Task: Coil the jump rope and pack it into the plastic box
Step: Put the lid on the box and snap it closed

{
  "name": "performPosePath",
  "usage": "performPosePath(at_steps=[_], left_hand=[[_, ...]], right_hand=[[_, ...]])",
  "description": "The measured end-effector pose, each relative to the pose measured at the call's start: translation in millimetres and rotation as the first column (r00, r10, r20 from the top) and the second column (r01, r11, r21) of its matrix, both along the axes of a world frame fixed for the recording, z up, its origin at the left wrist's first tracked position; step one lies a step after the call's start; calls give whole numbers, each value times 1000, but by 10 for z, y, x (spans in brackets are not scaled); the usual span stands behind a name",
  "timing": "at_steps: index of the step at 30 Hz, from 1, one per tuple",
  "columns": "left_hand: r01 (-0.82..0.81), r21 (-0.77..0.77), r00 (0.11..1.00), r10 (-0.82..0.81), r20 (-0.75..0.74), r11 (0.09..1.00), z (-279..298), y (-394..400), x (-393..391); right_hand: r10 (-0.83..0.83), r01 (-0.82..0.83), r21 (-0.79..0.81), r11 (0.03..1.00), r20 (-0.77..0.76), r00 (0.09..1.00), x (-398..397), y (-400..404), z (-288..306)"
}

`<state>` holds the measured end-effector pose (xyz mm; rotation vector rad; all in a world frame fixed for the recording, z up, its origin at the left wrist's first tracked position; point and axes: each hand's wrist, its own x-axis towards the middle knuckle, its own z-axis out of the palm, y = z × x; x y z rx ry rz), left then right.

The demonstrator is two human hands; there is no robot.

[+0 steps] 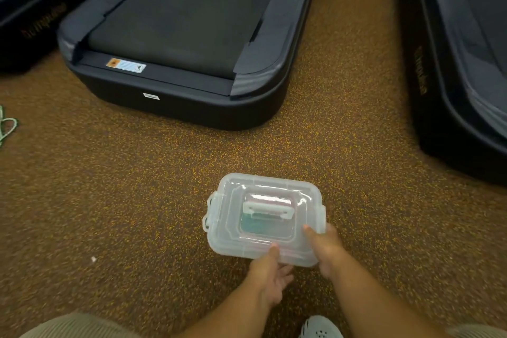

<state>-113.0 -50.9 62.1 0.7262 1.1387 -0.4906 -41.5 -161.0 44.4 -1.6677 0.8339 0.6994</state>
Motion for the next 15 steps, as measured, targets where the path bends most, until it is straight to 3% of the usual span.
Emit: performPosePath(at_steps=[4, 11, 15], left_hand=[[152, -121, 985, -160, -62, 981, -88, 310, -88], [-228, 49, 970, 231, -69, 972, -167, 850, -9], [-264, 61, 964, 265, -21, 963, -143, 1019, 70]], right_hand=[[39, -35, -70, 997, 54, 998, -32, -53, 63], [13, -14, -39, 999, -7, 1000, 10, -92, 29], [-12, 13, 22, 1000, -44, 999, 12, -107, -5]])
